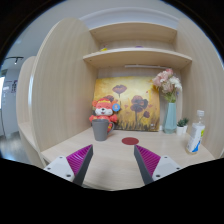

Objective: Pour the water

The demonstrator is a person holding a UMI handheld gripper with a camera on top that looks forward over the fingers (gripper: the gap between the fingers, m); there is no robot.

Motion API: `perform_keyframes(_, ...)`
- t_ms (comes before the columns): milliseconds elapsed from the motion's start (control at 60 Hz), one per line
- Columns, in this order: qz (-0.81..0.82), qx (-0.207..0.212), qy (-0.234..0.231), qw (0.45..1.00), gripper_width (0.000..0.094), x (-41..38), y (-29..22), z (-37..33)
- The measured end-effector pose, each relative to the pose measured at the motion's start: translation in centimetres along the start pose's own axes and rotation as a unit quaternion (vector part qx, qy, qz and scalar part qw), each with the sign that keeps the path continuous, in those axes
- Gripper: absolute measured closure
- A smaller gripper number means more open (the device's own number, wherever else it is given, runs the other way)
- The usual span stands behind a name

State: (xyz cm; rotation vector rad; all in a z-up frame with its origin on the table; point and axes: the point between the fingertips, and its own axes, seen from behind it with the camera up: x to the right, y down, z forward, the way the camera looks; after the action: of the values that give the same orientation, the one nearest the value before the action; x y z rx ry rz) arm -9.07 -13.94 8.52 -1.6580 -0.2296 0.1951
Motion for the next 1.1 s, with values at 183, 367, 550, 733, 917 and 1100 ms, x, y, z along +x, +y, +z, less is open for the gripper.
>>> perform_keyframes(183,-0.008,-0.007,0.063,0.998,0.0089,7.9,-0.3,-0.5)
perform_keyframes(367,-0.003,-0.013,0.157,0.987,0.0086,18.8,-0.3,-2.7)
perform_keyframes(550,0.006,-0.021,0.224,0.974,0.0107,27.8,0.2,-4.0)
perform_keyframes(733,-0.002,-0.021,0.248,0.969,0.0106,32.8,-0.1,-2.7)
perform_keyframes(917,-0.012,-0.020,0.252,0.967,0.0095,35.8,-0.8,0.5)
perform_keyframes(1100,0.007,-0.034,0.238,0.971,0.0195,37.1,-0.4,3.7)
